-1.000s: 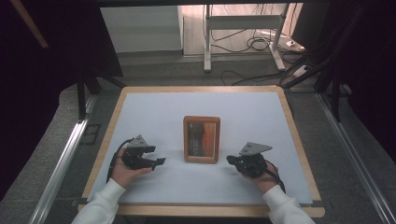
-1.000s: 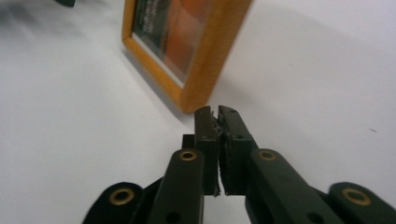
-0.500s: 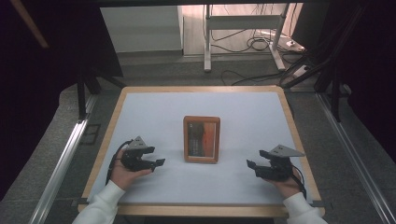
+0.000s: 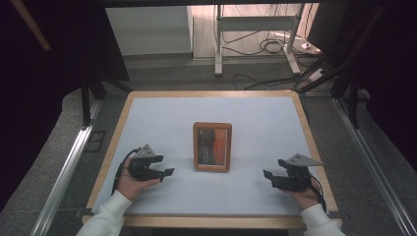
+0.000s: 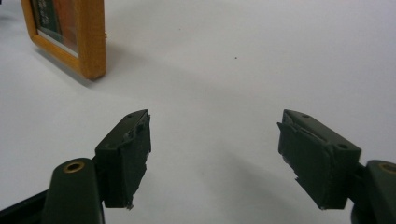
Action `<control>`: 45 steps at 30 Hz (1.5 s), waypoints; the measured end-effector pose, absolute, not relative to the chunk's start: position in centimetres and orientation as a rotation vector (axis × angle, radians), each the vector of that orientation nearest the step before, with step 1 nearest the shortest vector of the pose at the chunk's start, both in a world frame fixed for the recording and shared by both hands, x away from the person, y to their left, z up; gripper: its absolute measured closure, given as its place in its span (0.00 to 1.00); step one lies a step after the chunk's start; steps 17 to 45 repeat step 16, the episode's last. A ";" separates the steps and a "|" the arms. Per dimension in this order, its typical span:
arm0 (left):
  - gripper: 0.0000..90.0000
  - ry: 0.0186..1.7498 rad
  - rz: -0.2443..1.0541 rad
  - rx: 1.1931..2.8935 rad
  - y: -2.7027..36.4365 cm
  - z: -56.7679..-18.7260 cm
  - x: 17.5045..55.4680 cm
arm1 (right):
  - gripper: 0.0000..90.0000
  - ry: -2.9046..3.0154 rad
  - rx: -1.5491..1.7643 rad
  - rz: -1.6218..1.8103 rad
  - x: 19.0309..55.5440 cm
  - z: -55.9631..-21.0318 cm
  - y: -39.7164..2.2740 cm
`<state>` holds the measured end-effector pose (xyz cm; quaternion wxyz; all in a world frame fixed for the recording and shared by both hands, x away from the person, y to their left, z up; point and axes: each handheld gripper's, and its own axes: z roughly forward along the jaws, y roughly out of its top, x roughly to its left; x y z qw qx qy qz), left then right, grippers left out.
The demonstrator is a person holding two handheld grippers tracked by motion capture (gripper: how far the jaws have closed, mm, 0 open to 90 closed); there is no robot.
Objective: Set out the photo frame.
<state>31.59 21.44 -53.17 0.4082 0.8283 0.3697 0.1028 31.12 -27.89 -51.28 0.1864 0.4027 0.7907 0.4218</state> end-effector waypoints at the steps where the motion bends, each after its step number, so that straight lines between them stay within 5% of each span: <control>1: 0.31 0.932 0.261 2.085 21.5 -53.1 31.6 | 0.28 2.226 1.135 1.184 31.2 -51.3 -27.9; 45: 0.31 0.931 0.265 2.082 21.4 -53.1 31.6 | 0.26 2.197 1.146 1.190 31.3 -51.2 -27.8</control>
